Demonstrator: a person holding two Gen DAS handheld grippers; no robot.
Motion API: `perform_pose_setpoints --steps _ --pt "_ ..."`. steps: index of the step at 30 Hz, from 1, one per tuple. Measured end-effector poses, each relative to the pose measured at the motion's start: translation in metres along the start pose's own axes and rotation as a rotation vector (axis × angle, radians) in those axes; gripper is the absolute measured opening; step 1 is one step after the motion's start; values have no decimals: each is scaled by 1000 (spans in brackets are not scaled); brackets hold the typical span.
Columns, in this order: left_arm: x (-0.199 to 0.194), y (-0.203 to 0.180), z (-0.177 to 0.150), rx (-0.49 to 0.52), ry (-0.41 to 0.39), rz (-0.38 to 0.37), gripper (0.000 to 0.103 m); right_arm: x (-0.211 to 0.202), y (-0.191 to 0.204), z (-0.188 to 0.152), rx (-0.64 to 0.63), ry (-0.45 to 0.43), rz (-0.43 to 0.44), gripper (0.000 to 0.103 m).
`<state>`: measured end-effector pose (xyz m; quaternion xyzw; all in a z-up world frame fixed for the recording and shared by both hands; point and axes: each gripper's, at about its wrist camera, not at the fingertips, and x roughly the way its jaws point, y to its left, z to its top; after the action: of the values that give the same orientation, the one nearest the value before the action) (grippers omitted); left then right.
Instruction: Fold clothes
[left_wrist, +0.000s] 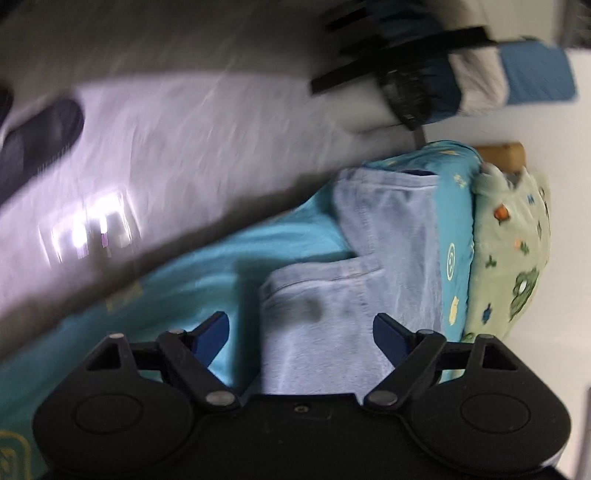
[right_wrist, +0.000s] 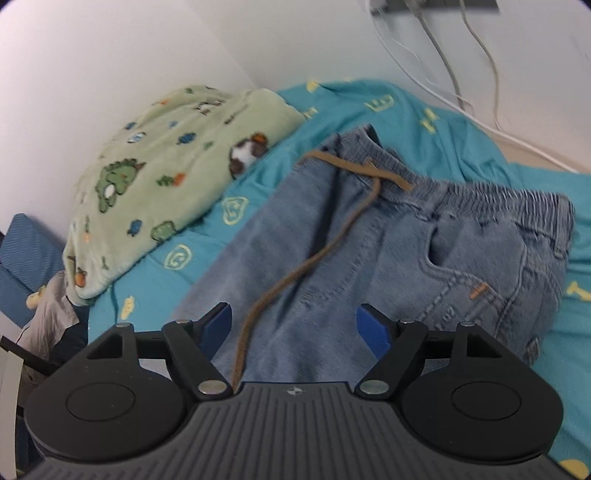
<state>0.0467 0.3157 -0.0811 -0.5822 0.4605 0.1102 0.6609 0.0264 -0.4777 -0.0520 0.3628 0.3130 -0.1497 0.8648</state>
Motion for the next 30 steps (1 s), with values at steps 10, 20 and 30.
perform_pose_setpoints --steps 10,20,30 --pt "30 -2 1 54 127 -72 12 -1 -3 -1 29 14 -38 77" --pt "-69 -40 5 146 -116 -305 1 -5 -4 -1 35 0 -78 77" --pt "-53 36 5 -10 -83 -59 4 -18 -21 6 124 -89 -120 77"
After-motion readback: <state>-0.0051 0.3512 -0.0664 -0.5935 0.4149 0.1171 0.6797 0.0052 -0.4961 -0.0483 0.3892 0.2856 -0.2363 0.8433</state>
